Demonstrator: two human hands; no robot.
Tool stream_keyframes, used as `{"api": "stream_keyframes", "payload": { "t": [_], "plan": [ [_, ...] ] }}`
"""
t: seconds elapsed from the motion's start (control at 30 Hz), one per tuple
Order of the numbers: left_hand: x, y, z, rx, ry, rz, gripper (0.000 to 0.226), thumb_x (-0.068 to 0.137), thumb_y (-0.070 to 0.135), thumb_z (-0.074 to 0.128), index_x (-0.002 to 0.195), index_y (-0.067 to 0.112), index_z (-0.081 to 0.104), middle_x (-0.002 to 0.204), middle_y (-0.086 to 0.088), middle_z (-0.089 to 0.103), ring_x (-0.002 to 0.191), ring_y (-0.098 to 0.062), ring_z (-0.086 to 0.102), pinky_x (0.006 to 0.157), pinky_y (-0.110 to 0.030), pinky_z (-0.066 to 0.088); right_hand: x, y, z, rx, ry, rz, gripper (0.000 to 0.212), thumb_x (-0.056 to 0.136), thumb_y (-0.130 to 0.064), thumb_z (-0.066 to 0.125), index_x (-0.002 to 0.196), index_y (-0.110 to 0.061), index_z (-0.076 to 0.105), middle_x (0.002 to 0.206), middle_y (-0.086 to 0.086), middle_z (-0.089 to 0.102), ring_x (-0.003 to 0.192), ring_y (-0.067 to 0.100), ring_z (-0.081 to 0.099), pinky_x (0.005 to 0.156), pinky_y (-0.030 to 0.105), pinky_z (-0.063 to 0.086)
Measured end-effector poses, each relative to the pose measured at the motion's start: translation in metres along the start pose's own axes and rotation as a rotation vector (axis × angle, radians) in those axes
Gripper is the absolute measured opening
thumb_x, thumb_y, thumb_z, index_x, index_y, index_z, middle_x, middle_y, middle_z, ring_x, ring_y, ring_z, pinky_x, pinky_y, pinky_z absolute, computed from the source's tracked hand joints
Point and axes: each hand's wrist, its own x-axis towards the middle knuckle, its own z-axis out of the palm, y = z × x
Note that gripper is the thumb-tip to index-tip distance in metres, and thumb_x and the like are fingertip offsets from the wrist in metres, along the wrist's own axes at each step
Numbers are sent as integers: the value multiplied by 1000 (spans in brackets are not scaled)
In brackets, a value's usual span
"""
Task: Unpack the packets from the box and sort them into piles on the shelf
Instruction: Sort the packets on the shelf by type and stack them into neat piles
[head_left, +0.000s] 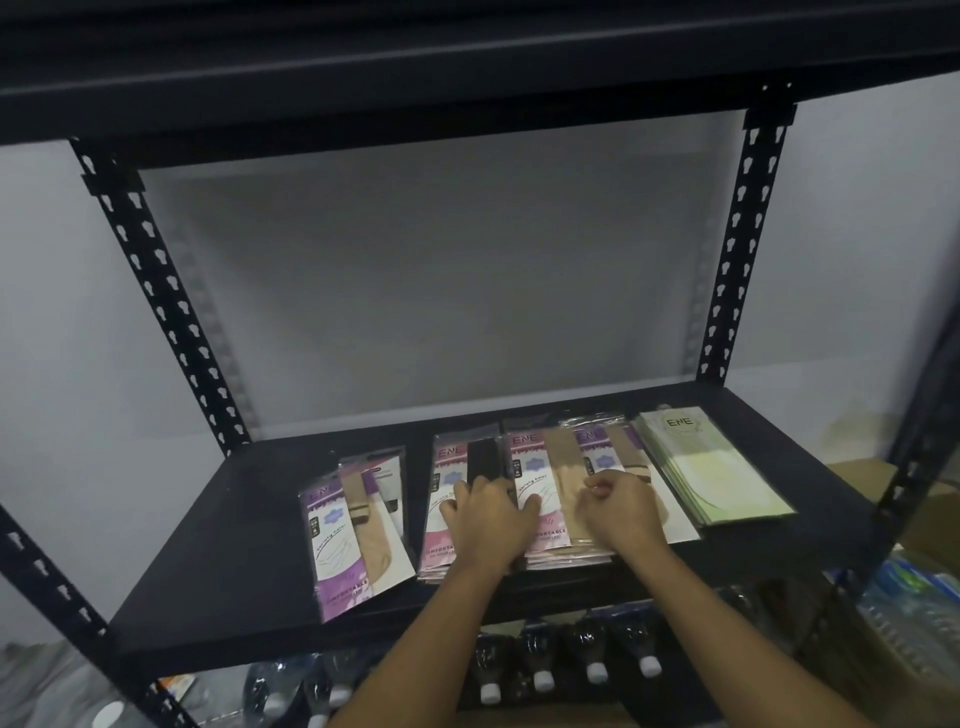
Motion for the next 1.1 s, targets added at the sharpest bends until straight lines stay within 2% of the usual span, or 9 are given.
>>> {"api": "stream_keyframes", "payload": {
  "t": [0.17, 0.37, 0.47, 0.57, 0.67, 0.77, 0.83, 0.9, 1.1],
  "plan": [
    [-1, -1, -10, -143, 13, 0, 42, 87, 52, 58, 119, 26, 61, 109, 7, 67, 116, -17, 48, 97, -40, 26, -1, -4, -7, -39, 42, -29, 22, 87, -20, 64, 107, -11, 66, 98, 6, 70, 64, 6, 49, 57, 19, 35],
    [-11, -27, -34, -303, 168, 12, 32, 86, 46, 63, 114, 30, 62, 100, 16, 60, 105, -11, 54, 95, -37, 27, -15, -22, -1, -17, 94, -181, 27, 88, -21, 62, 112, -6, 62, 102, 8, 65, 77, 10, 52, 62, 18, 36],
    [-16, -56, -53, -366, 205, -45, 30, 86, 42, 65, 113, 28, 63, 103, 13, 63, 104, -11, 57, 104, -43, 37, -30, -43, 17, 18, 62, -285, 20, 87, -19, 63, 106, -11, 63, 97, 3, 63, 77, 9, 55, 60, 15, 39],
    [-22, -88, -73, -407, 239, -129, 28, 86, 38, 67, 110, 26, 63, 97, 13, 63, 97, -14, 60, 100, -49, 42, -47, -66, 44, 59, -15, -349, 18, 87, -21, 65, 104, -17, 64, 90, -6, 60, 76, 5, 57, 59, 11, 38],
    [-31, -118, -89, -425, 285, -225, 29, 84, 36, 67, 111, 25, 63, 104, 6, 65, 103, -21, 61, 98, -48, 45, -63, -85, 77, 33, -129, -396, 20, 86, -24, 64, 105, -20, 63, 91, -6, 60, 83, 8, 58, 65, 14, 45],
    [-37, -144, -97, -371, 308, -290, 36, 84, 36, 66, 117, 22, 61, 116, -2, 61, 112, -26, 56, 98, -49, 44, -75, -100, 110, -20, -189, -458, 23, 86, -26, 63, 108, -18, 64, 92, -6, 60, 83, 4, 54, 64, 9, 40],
    [-40, -156, -98, -335, 300, -325, 39, 84, 34, 66, 119, 18, 57, 119, -5, 57, 114, -28, 53, 98, -49, 45, -80, -108, 129, -58, -234, -482, 27, 86, -27, 62, 110, -15, 64, 94, -3, 61, 94, 12, 57, 76, 20, 49],
    [-44, -165, -93, -344, 279, -356, 45, 84, 33, 67, 122, 16, 51, 121, -7, 53, 117, -27, 49, 99, -48, 43, -82, -113, 145, -249, -288, -464, 35, 87, -34, 57, 117, -16, 60, 107, 3, 63, 114, 23, 47, 93, 38, 45],
    [-44, -177, -75, -341, 254, -371, 54, 82, 36, 66, 128, 20, 43, 124, -2, 54, 120, -23, 44, 102, -42, 37, -82, -123, 167, -637, -331, -414, 36, 87, -44, 52, 107, -15, 61, 112, 5, 60, 119, 28, 36, 94, 42, 32]
  ]
}}
